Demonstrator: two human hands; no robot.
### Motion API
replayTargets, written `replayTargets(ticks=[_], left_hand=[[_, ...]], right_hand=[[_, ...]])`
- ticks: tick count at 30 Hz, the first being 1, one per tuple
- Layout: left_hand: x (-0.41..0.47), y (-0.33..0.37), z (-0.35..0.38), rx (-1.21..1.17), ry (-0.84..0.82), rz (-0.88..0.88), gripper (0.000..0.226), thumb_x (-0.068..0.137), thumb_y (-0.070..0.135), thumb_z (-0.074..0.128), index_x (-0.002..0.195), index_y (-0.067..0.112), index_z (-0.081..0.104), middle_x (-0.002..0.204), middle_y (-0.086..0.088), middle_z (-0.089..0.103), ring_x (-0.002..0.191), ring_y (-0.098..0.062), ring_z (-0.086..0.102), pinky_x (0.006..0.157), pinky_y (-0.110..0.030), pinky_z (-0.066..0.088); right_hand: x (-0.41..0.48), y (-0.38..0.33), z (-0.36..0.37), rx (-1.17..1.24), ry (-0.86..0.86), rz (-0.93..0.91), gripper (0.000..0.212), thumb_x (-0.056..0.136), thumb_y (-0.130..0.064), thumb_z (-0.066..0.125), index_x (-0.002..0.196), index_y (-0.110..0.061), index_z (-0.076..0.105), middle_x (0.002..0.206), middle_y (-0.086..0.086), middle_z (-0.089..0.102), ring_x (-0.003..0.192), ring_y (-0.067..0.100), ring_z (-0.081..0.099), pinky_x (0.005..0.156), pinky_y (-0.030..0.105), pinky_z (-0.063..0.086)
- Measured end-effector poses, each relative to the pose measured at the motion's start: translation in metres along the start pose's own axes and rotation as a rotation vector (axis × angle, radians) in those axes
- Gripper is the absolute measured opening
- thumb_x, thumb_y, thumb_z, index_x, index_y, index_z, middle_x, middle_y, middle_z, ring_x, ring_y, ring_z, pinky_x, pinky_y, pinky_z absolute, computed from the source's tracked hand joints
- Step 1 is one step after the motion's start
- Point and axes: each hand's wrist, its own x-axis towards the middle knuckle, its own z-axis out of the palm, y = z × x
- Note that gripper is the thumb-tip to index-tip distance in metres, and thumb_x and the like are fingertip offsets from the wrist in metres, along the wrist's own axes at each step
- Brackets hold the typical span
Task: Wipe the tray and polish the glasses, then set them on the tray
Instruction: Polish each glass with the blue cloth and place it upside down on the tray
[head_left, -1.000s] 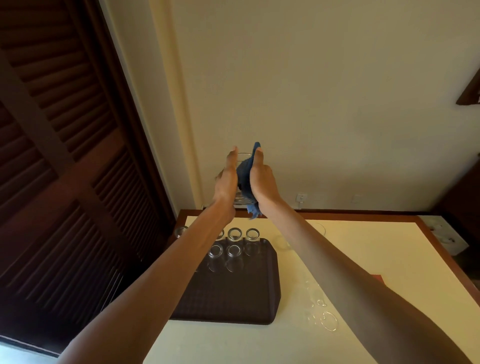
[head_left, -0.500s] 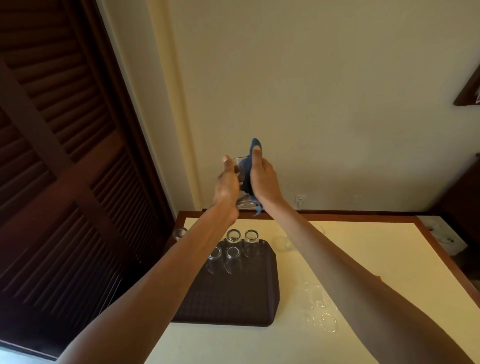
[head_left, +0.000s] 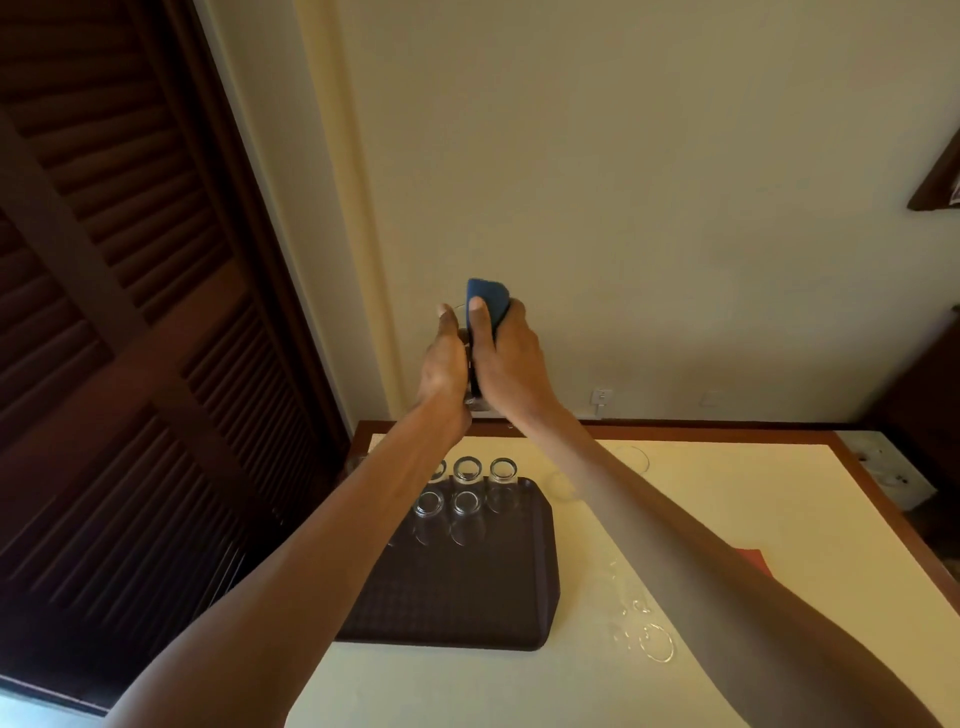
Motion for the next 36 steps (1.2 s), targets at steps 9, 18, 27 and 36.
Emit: replayTargets(ticks=[9,18,27,36], left_hand=[[0.003,0.010,-0.004,0.140,0.083,0.109,0.083,0.081,0.080,0.062,0.141,0.023,0.055,0.130,-0.001,0.063,0.113,-0.020,0.063,0.100,-0.043,0.053],[-0.001,0.000,-0.005,0.168,0.041,0.139,0.061,0.105,0.066,0.032,0.117,0.020,0.070,0.108,-0.003,0.076,0.103,-0.018,0.071,0.088,-0.036,0.058],[0.012,0.006,-0.010,0.291,0.068,0.253,0.052,0.083,0.081,0.059,0.106,0.035,0.050,0.113,0.006,0.062,0.108,-0.014,0.062,0.098,-0.040,0.052],[0.024,0.019,-0.024,0.287,0.016,0.348,0.059,0.084,0.053,0.081,0.125,0.021,0.052,0.102,0.010,0.061,0.104,-0.015,0.066,0.090,-0.036,0.058]], right_hand=[[-0.003,0.005,0.001,0.205,-0.221,0.407,0.083,0.101,-0.067,0.015,0.093,-0.006,0.072,0.090,0.016,0.074,0.085,0.027,0.072,0.089,0.046,0.056],[-0.010,-0.006,0.002,0.180,0.000,0.078,0.044,0.107,-0.046,0.031,0.110,-0.007,0.051,0.078,-0.001,0.063,0.064,0.010,0.063,0.051,0.016,0.045],[0.001,0.010,0.006,0.412,-0.243,0.601,0.070,0.101,-0.067,0.023,0.098,-0.016,0.071,0.097,0.009,0.074,0.093,0.023,0.070,0.092,0.039,0.055],[-0.003,0.006,0.008,0.880,-0.120,0.850,0.066,0.106,-0.053,0.030,0.121,0.003,0.062,0.093,0.017,0.072,0.076,0.027,0.070,0.075,0.035,0.059]])
